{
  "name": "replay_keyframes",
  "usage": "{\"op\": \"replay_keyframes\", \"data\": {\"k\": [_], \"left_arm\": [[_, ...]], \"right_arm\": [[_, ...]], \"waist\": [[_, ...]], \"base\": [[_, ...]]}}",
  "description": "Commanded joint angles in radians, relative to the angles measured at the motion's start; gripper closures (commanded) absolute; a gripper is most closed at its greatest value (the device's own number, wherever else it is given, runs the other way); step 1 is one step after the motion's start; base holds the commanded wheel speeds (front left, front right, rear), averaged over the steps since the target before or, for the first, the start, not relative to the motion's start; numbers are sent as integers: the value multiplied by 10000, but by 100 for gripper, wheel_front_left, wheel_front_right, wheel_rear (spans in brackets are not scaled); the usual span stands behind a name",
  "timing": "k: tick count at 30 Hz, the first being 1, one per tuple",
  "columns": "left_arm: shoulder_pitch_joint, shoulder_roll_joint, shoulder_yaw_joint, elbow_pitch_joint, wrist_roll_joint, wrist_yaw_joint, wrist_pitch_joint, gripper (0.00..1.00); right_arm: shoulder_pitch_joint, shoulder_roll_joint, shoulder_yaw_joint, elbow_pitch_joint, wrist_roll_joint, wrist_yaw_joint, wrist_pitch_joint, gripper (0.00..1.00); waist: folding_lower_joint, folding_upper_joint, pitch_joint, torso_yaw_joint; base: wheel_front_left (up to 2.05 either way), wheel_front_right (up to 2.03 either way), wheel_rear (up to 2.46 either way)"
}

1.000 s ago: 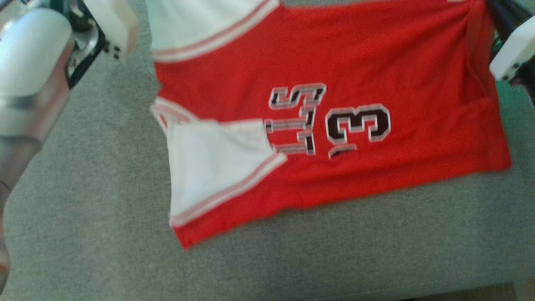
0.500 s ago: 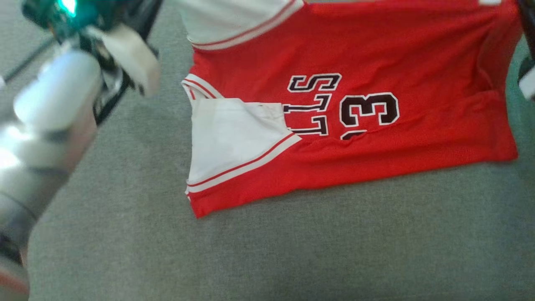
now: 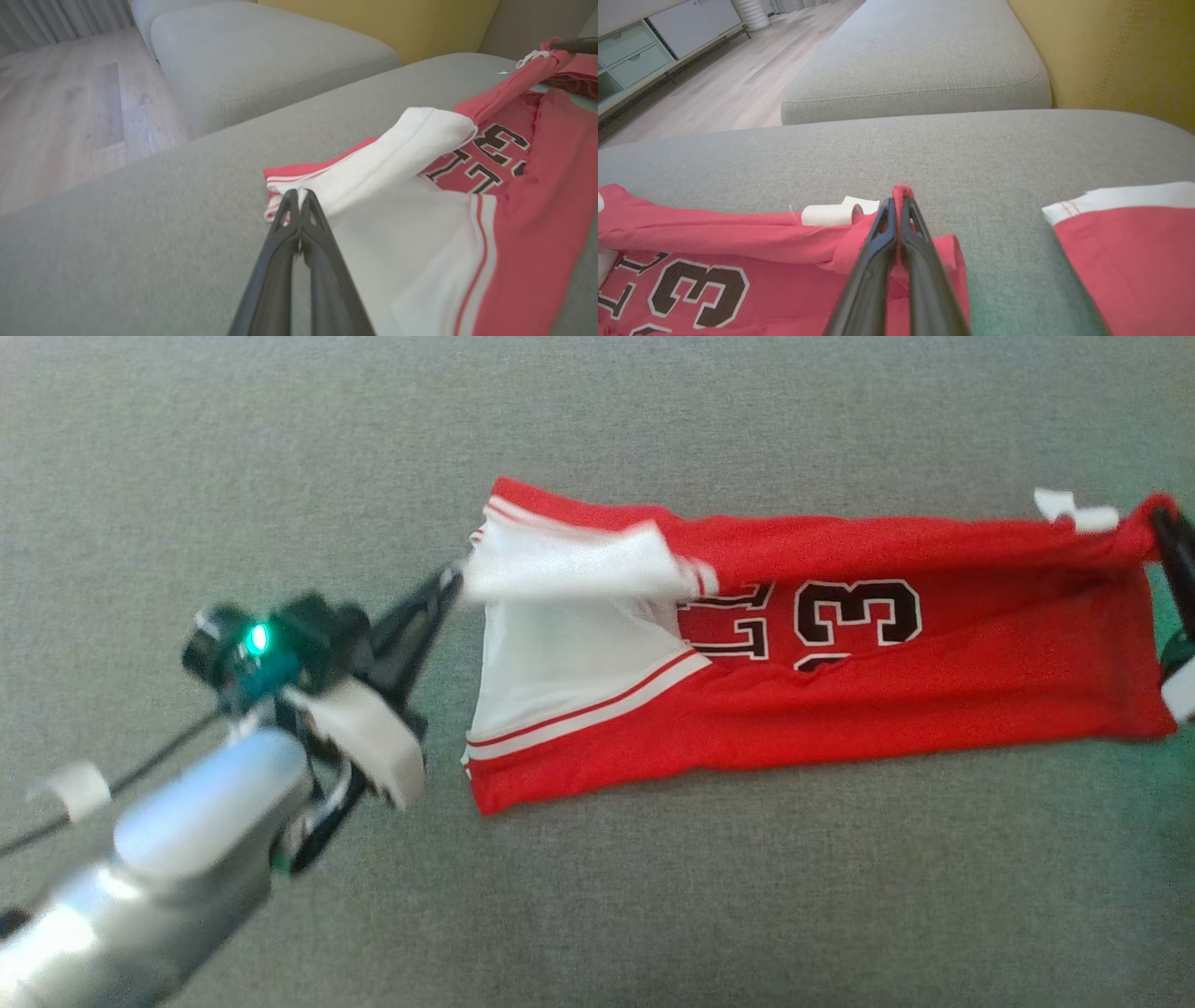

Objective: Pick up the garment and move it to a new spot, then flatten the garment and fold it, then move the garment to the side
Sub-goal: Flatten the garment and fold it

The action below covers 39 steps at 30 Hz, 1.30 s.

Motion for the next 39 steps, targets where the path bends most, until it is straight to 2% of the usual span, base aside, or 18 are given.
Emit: {"op": "replay_keyframes", "data": {"k": [1,6,7,8,9,10,11,12,15,21,26,30,34,39], "left_arm": [[83,567,334,-513,-128,261,-47,100],[873,645,208,-1165,-280,554,-248,100],[962,621,202,-1218,-295,597,-291,100],[1031,591,191,-1245,-283,638,-338,98],[1031,591,191,-1245,-283,638,-338,98],[1094,548,187,-1255,-274,671,-391,74],[1158,496,180,-1250,-263,707,-439,52],[1223,433,186,-1240,-251,741,-500,0],[1447,189,285,-1150,-227,939,-682,0],[2228,-652,1092,-1169,193,1892,-932,0],[3780,-1550,2620,-1916,1661,2807,-943,0],[5244,-2255,3595,-2414,2997,3303,-944,0],[6414,-2853,4290,-2779,4160,3470,-945,0],[7216,-3251,4688,-2913,5214,3303,-945,0]], "right_arm": [[490,-546,1,-203,-26,25,-215,100],[1097,-644,-155,-279,-272,25,-443,100],[1202,-619,-220,-244,-309,25,-471,97],[1302,-594,-264,-225,-365,25,-489,79],[1302,-594,-264,-225,-365,25,-489,79],[1392,-563,-342,-160,-414,25,-505,33],[1474,-513,-453,-67,-458,25,-524,0],[1551,-459,-561,2,-536,25,-546,0],[1773,-287,-1057,328,-1093,25,-653,0],[2919,747,-2875,732,-1762,25,-738,0],[3965,1793,-4515,667,-2365,25,-744,0],[4254,2479,-5390,860,-2686,25,-690,0],[4083,2933,-6009,1335,-3102,25,-431,0],[3703,3197,-6515,2437,-3815,25,131,0]], "waist": [[3,0,-29,59],[3,0,-25,97],[3,0,-26,102],[3,0,-36,103],[3,0,-36,103],[3,0,-53,105],[3,0,-79,104],[3,0,-109,101],[3,0,-260,77],[3,0,-851,112],[3,0,-1425,263],[3,0,-1837,508],[3,0,-2136,887],[3,0,-2363,1426]], "base": [[0,0,0],[0,0,0],[0,0,0],[0,0,0],[0,0,0],[0,0,0],[0,0,0],[0,0,0],[0,0,0],[0,0,0],[0,0,0],[0,0,0],[0,0,0],[0,0,0]]}}
